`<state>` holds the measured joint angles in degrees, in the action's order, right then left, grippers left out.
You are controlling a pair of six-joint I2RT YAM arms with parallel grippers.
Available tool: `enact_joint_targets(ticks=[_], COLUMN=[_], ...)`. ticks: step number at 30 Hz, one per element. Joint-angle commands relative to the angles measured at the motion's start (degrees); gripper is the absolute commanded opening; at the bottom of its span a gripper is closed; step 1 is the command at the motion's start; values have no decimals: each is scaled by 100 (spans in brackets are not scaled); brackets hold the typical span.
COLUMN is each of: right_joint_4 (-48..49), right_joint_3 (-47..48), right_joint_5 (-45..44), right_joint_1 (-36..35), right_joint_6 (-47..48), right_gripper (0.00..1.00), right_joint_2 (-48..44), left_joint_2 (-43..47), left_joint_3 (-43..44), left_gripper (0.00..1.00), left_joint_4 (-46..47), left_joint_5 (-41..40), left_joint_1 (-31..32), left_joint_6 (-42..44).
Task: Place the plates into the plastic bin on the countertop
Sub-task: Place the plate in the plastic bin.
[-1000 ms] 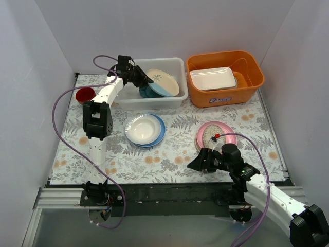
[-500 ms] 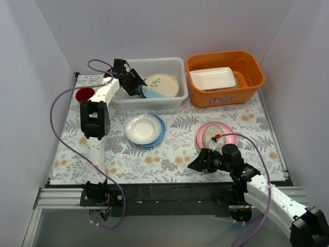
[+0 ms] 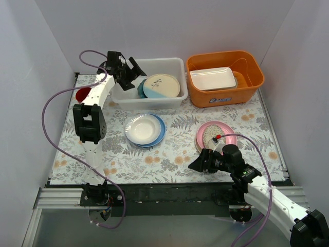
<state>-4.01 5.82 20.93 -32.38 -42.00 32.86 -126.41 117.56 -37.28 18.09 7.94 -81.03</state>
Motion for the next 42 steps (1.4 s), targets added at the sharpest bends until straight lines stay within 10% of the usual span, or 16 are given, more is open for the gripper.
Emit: enact_joint_targets(ticks=[1,12,27,42], right_joint_4=[-390,-382,-548,49], right_joint_3=[94,129,1667,2687], right_joint_5=[-98,-98,-247,-98], right_joint_1=[-23,-23,-49,-67], right_joint_6=[78,-45,245,166], right_gripper=[98,98,98,97], right_joint_2=[45,27,1345,2513], left_joint_2=[1170,1592,4887,7806], left_joint_3=[-5,-145,-4570,-7062], left_gripper=[98,98,98,98], left_joint_4=[133,-69,765,169], left_joint_5=[195,371,459,354], left_joint_1=[-30,-30,251,401], left_joint_6=[228,413,167,-650])
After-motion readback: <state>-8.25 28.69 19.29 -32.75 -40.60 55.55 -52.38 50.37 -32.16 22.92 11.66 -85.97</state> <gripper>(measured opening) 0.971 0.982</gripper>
